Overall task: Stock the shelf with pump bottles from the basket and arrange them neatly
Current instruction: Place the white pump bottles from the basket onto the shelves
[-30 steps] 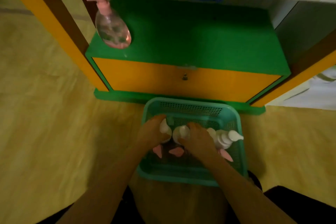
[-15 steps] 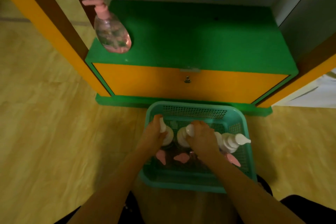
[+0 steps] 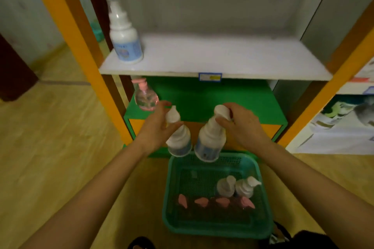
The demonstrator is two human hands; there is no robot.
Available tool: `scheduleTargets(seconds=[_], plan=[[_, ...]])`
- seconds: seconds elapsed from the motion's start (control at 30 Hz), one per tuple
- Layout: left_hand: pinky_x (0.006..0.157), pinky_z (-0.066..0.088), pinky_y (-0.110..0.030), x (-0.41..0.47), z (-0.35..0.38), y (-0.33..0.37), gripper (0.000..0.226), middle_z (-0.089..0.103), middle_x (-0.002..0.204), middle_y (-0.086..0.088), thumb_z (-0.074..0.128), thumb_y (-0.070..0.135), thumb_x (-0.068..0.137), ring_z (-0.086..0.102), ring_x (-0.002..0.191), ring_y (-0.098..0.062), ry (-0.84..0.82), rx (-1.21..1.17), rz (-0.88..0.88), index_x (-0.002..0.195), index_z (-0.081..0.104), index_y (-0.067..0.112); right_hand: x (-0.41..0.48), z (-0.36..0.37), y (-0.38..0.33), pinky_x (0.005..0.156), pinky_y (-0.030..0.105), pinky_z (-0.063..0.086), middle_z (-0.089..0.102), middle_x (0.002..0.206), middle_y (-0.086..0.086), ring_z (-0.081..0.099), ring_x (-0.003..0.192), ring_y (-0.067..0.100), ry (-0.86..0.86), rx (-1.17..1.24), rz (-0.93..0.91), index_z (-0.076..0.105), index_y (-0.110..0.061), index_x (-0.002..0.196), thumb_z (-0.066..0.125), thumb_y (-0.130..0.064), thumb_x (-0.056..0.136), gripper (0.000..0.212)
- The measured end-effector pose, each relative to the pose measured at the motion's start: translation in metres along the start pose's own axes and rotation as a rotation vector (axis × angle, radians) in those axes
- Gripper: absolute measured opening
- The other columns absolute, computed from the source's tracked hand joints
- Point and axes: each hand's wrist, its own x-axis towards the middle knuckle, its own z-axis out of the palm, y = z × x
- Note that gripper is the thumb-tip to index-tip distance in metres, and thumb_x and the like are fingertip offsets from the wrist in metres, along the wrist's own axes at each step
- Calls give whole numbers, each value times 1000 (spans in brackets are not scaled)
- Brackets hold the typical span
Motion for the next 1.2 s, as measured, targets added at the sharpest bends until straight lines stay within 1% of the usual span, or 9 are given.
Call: scheduleTargets(seconds=[0.17,0.27,0.37,0.43,0.53,0.73,0.9,1.07,1.2], plan=[[83,53,-49,1,-53,69,47,59,107,-16,67,25,79,60,93,-25,109,-52,79,108,32,19,4,-68,-59,88,45,47,61,111,9,58,99,26,116,40,-50,53,-12,111,61,-33,83,36],[79,51,-35,-2,-79,106,45,63,99,-7,64,22,81,57,85,-14,123,-117,101,108,28,19,8,-102,-93,84,39,48,62,102,6,57,92,23,167,-19,-92,54,-11,108,59,-37,83,37],[70,47,-24,-4,-103,133,46,59,81,8,65,22,80,55,76,-9,193,-121,157,107,28,19,14,-129,-121,72,33,39,63,98,9,57,91,28,208,-70,-106,55,-9,103,58,-38,81,37],[61,45,-17,-5,-118,145,47,58,84,10,66,23,80,54,74,-6,191,-126,165,108,28,18,18,-142,-136,68,32,36,62,95,12,57,89,30,216,-92,-124,54,-7,98,59,-38,80,36],[67,49,-22,-9,-136,152,47,60,93,5,65,24,80,57,79,-8,185,-128,159,110,29,17,24,-155,-157,68,32,36,62,92,11,57,86,30,237,-98,-138,54,-7,94,60,-37,78,34],[79,54,-48,-12,-169,151,48,67,94,-4,68,31,77,64,88,-21,207,-57,147,107,31,21,55,-165,-198,65,32,41,62,89,12,58,84,29,316,-48,-143,55,-5,93,62,-37,74,39],[75,53,-45,-10,-187,144,46,66,88,-3,66,30,78,62,81,-19,211,-40,151,105,29,22,90,-134,-220,71,38,45,61,100,15,58,93,35,303,-69,-109,52,-3,101,62,-38,75,45],[77,53,-50,-3,-196,127,46,63,92,-8,65,26,80,62,87,-30,216,-57,111,107,29,20,123,-96,-229,79,41,46,59,107,16,55,102,36,255,-59,-69,49,-4,107,61,-36,78,45],[77,55,-45,7,-200,110,47,63,95,-2,66,27,80,63,87,-20,210,-61,93,109,29,23,145,-70,-226,79,40,46,58,109,17,55,103,38,244,-75,-65,48,-4,108,59,-35,80,43]])
